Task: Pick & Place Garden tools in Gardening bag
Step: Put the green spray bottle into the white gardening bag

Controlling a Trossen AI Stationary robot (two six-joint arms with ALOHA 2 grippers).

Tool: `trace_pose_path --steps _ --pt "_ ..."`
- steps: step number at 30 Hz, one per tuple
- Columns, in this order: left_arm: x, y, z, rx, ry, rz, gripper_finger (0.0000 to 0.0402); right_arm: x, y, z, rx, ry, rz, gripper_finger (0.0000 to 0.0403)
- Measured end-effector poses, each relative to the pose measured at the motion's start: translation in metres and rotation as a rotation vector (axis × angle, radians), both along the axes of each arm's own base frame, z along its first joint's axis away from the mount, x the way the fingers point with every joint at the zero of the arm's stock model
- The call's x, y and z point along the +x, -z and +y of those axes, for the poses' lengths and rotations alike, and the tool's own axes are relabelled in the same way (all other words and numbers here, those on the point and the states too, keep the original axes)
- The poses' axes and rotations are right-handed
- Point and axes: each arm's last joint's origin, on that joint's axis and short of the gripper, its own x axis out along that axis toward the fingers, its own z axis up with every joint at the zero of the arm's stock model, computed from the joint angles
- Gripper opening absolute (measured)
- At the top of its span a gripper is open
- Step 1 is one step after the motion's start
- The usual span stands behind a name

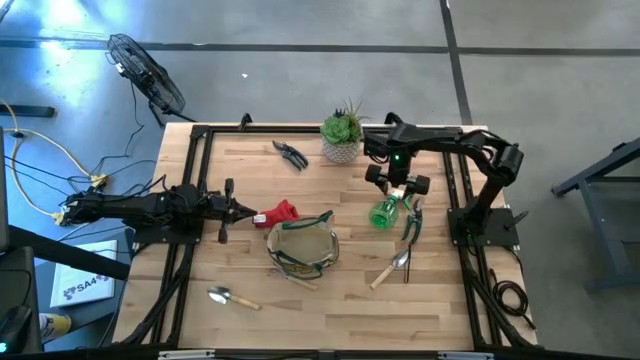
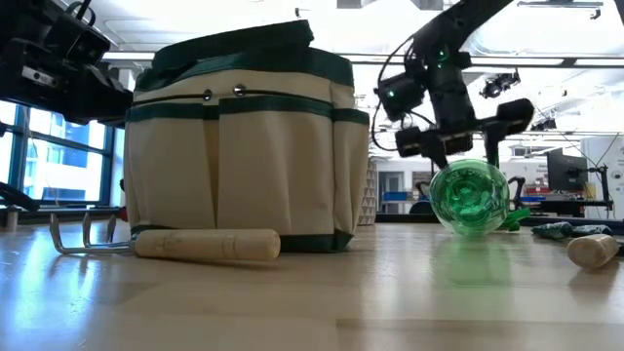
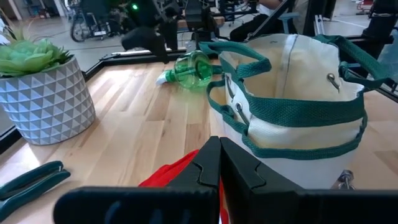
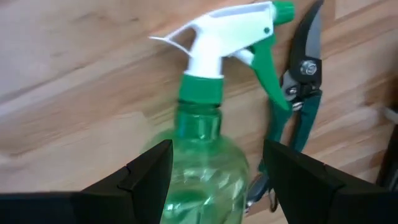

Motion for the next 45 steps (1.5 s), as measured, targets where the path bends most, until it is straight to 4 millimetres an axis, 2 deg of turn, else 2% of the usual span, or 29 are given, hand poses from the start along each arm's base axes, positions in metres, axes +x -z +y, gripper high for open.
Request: trace_pose_path --steps 4,11,24,37,41,45 --pt "0.0 0.0 0.0 0.0 0.002 0.0 0.0001 0.0 0.014 0.0 -0.026 0.011 -0.045 0.0243" --pt "0.0 0.0 0.0 -0.006 -0.011 0.0 0.0001 -0.004 0.035 0.01 0.018 0.04 -0.063 0.0243" --pt "0.0 -0.002 0.002 0.009 -0.058 -0.023 0.0001 -0.013 0.061 0.021 0.012 0.028 -0.081 0.0243" --pt "0.0 -0.002 0.002 0.005 -0.073 -0.031 0.0001 -0.016 0.068 0.021 -0.038 -0.087 -0.119 0.0242" --pt "0.0 -0.002 0.002 0.003 -0.08 -0.03 0.0001 -0.014 0.068 0.024 -0.044 -0.1 -0.121 0.0219" --pt "0.0 -0.002 0.002 0.0 -0.08 -0.03 0.0001 -0.014 0.068 0.024 -0.048 -0.145 -0.135 0.0156"
